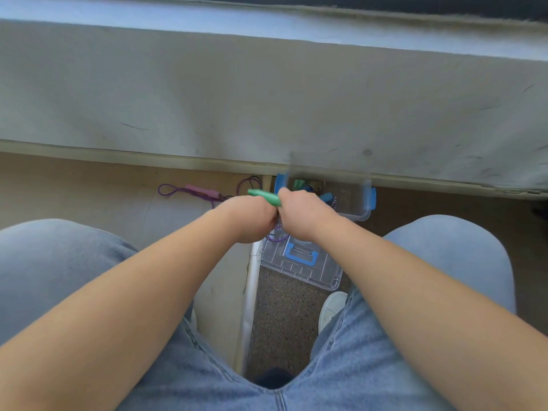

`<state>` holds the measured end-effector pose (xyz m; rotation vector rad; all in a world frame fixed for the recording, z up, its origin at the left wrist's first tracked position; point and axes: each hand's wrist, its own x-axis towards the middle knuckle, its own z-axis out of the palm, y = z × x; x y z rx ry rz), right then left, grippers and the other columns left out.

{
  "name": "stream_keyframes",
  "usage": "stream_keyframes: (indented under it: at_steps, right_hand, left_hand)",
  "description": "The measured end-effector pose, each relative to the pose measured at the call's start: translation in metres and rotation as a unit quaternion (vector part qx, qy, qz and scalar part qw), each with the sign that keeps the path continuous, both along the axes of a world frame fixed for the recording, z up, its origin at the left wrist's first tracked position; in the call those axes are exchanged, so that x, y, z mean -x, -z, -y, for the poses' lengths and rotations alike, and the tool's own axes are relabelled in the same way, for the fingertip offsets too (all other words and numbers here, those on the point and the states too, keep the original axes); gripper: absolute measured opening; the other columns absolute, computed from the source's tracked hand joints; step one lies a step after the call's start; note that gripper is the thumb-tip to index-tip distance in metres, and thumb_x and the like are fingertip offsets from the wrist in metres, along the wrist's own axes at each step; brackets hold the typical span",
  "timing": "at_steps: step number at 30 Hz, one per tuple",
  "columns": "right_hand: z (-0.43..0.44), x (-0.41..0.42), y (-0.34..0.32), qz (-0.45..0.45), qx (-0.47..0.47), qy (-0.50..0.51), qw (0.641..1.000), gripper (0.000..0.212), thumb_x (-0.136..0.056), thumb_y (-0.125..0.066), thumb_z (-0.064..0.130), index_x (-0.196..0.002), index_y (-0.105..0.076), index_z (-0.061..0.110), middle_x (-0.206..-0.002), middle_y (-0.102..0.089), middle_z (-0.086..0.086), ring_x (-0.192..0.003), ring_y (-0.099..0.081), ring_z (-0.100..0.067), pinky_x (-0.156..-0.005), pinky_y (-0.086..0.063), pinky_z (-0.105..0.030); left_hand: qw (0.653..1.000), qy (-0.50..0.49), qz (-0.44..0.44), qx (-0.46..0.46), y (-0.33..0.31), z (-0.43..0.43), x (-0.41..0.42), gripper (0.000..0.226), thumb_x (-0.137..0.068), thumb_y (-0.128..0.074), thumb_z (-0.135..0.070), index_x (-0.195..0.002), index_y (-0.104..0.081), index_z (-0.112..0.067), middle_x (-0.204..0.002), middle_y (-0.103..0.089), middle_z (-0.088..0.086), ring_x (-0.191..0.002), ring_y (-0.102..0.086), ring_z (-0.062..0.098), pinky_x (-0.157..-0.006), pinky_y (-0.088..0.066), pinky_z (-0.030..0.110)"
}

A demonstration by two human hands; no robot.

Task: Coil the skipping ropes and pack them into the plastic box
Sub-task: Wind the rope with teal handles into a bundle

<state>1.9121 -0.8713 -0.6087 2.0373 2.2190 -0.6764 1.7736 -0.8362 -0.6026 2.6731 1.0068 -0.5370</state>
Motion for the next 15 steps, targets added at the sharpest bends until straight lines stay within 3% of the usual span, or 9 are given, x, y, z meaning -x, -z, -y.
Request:
stream_keyframes:
  at_steps: [3,7,9,11,15]
  right_hand:
    - [0.006,0.0,0.001,0.027,0.062,-0.093,0.993,0.015,-0.097,-0.048,0.012,-0.111,-0.049,0.01,-0.097,-0.06,-0.008,-0.085,-0.057,-0.03,-0.07,-0.043,-0.038]
    - [0.007,-0.006,0.002,-0.063,0.076,-0.131,0.986,0.008,-0.102,-0.046,0.018,-0.094,-0.049,0.018,-0.091,-0.058,-0.004,-0.082,-0.056,-0.025,-0.072,-0.045,-0.037]
    - [0.007,-0.006,0.003,-0.095,0.037,-0.141,0.985,0.011,-0.103,-0.047,0.02,-0.093,-0.05,0.017,-0.089,-0.055,-0.002,-0.079,-0.051,-0.02,-0.072,-0.042,-0.035]
    - [0.005,-0.005,0.007,-0.124,-0.03,-0.148,0.981,0.007,-0.102,-0.049,0.021,-0.098,-0.052,0.018,-0.09,-0.054,0.0,-0.081,-0.048,-0.017,-0.073,-0.043,-0.035]
    - [0.002,-0.007,0.009,-0.198,-0.098,-0.133,0.966,0.008,-0.101,-0.051,0.023,-0.094,-0.052,0.019,-0.089,-0.056,0.001,-0.084,-0.049,-0.019,-0.076,-0.046,-0.042]
  left_hand:
    - [0.993,0.107,-0.021,-0.039,-0.011,-0.012,0.003,0.038,-0.103,-0.038,-0.043,-0.101,-0.067,-0.019,-0.068,-0.049,-0.004,-0.068,-0.05,0.023,-0.056,-0.035,0.03]
    - [0.985,0.098,0.139,-0.022,-0.012,-0.036,0.02,0.054,-0.085,-0.044,-0.067,-0.083,-0.071,-0.021,-0.067,-0.061,-0.005,-0.066,-0.055,0.018,-0.06,-0.046,0.033]
    - [0.981,0.05,0.189,0.016,-0.014,-0.042,0.028,0.053,-0.08,-0.05,-0.072,-0.075,-0.07,-0.022,-0.063,-0.06,-0.006,-0.062,-0.053,0.013,-0.059,-0.044,0.029]
    - [0.969,-0.053,0.229,0.075,-0.015,-0.045,0.035,0.042,-0.083,-0.065,-0.059,-0.064,-0.066,-0.022,-0.054,-0.054,-0.007,-0.053,-0.044,0.01,-0.054,-0.037,0.025]
    - [0.901,-0.238,0.292,0.217,-0.012,-0.05,0.05,0.045,-0.09,-0.063,-0.052,-0.058,-0.063,-0.021,-0.055,-0.043,-0.002,-0.055,-0.036,0.014,-0.056,-0.031,0.029]
